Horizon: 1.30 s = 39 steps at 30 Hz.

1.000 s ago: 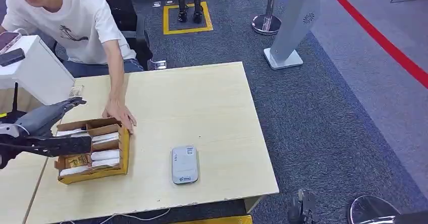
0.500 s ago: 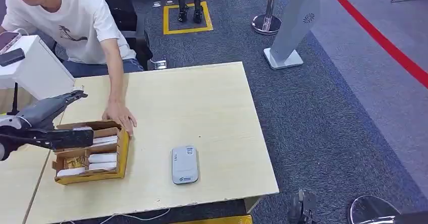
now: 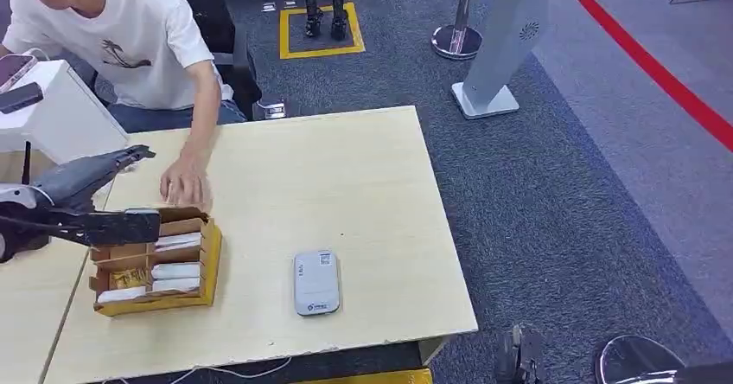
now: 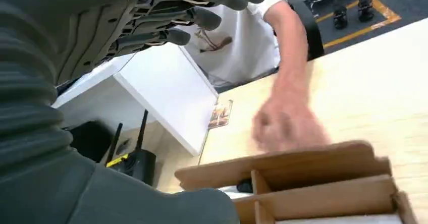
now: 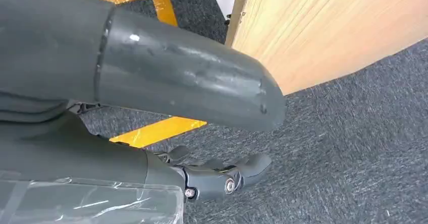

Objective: Pass the card to the sensor for recognition and then transmit it.

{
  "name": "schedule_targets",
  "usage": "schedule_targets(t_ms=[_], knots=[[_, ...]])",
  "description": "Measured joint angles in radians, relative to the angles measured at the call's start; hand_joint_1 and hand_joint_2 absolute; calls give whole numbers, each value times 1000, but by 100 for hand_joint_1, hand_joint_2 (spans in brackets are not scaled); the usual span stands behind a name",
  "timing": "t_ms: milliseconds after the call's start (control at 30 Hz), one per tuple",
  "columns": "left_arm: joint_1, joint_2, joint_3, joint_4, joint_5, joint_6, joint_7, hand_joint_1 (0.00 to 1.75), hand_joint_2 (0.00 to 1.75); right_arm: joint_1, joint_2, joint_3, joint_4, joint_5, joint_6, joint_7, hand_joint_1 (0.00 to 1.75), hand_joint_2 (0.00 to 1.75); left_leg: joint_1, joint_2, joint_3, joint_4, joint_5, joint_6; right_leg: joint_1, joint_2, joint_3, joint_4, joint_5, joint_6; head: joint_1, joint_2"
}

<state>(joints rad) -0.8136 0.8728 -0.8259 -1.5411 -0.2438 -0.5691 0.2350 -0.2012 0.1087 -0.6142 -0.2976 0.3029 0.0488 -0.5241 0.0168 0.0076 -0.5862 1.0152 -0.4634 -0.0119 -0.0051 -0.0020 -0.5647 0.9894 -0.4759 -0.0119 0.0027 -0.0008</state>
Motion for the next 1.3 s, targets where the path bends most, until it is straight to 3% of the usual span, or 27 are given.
schedule_targets(t_ms=[200, 500, 633, 1067, 1167, 1300], knots=[[-45, -59, -52, 51, 9, 24, -22, 0, 175, -1, 0, 3, 0, 3, -1, 2, 0, 0, 0, 0, 0, 0, 0, 0, 0, 0, 0, 0, 0, 0, 0, 0], [-117, -210, -128, 178, -4, 48, -63, 0, 175, -3, 0, 19, 0, 8, -3, 10, 0, 0, 0, 0, 0, 0, 0, 0, 0, -1, 1, 0, 0, 0, 0, 0], [-129, -240, -156, 209, 9, 57, -74, 0, 175, -3, 0, 24, 0, 5, -5, 13, 0, 0, 0, 0, 0, 0, 0, 0, 0, 0, 0, 0, 0, 0, 0, 0], [-154, -251, -196, 232, 55, 64, -68, 0, 175, -2, -5, 26, 0, 2, -8, 21, 0, 0, 0, 0, 0, 0, 0, 0, 0, 0, 0, 0, 0, 0, 0, 0], [-160, -228, -201, 228, 94, 55, -37, 0, 175, -2, -7, 26, 0, -3, -9, 21, 0, 0, 0, 1, 0, 0, 0, 0, 0, 1, 1, 1, 0, 0, 0, 0], [-174, -156, -201, 175, 162, 35, -3, 0, 175, 3, -10, 26, 0, -17, -9, 19, 0, 0, 0, 1, 0, 0, 0, 0, 0, 1, 0, 1, 0, 0, 0, 0]])
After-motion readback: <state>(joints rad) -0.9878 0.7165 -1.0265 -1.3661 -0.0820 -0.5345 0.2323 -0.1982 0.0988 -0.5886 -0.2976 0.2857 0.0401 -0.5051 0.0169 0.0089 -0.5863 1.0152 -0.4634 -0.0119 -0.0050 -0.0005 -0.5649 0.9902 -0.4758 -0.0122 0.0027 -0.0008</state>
